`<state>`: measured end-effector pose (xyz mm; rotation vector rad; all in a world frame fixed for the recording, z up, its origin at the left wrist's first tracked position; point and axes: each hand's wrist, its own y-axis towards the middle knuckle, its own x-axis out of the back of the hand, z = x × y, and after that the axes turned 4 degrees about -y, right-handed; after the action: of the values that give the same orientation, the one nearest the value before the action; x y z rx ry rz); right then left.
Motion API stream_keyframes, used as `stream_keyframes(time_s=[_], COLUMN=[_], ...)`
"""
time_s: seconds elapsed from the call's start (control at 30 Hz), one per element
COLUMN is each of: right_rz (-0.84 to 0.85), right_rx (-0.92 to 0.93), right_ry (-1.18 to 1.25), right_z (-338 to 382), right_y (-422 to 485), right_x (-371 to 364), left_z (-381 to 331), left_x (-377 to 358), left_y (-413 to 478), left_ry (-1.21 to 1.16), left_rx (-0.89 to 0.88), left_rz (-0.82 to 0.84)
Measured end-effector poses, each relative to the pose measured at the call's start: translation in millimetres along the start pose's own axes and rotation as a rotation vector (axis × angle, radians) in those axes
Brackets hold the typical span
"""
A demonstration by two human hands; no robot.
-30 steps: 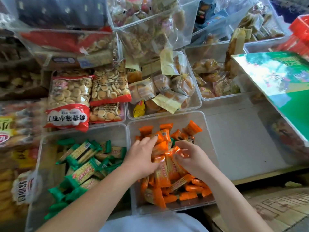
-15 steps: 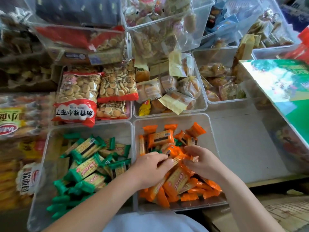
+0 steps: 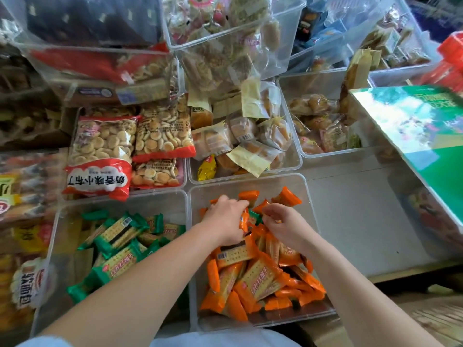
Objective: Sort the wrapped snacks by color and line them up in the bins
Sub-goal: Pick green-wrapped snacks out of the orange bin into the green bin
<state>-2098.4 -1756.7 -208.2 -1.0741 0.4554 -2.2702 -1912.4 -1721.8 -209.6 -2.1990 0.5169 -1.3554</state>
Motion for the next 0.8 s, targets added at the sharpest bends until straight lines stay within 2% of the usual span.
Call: stream_keyframes(time_s=[0.07,0.13,0.23,0.3,0.37,0.43,0.5,0.53,0.6,0.7,0.8], right_rz=[-0.021,-0.054,-0.026,-0.026,-0.202,-0.376,-0.389,-0.367,-0.353,-0.395,-0.198], right_rx=[0.015,0.032,0.101,0.122,0.066,-0.024,-0.068,-0.076,-0.034,0.084,0.038], right_ry=[0.074,0.165,0.417,0.525,0.510,0.261,-0.012,-0.080,-0.124,-0.109,-0.058], right_z=[4,7,11,14,12,3,-4,-6,-2,1,4], right_y=[4,0,-13,-22,-31,-32,-31,-29,-28,-23,-5], right_x=[-7,-13,-14,-11,-5,5,10,9,-2,-19,-25], left_z=[4,8,-3,-15,-18,-4,12,17,22,26,29], left_x=[-6,-5,8,12,11,8,1,-5,-17,-23,-19], left_y=[-7,-16,-28,-30,-29,-21,-12,-7,1,14,18], left_ry=[-0.124,-0.243,-0.503,-0.792,-0.980,-0.812,-0.482,-0.400,-0.402,-0.430,-0.363], left_rx=[0.000,-0.004,-0.061,-0.103,-0.115,-0.024,0.129,0.194,0.240,0.209,0.174], left_rz=[-0.079,-0.226,-0.427,-0.373,-0.182,-0.114,-0.105,-0.091,-0.084,-0.143,-0.105])
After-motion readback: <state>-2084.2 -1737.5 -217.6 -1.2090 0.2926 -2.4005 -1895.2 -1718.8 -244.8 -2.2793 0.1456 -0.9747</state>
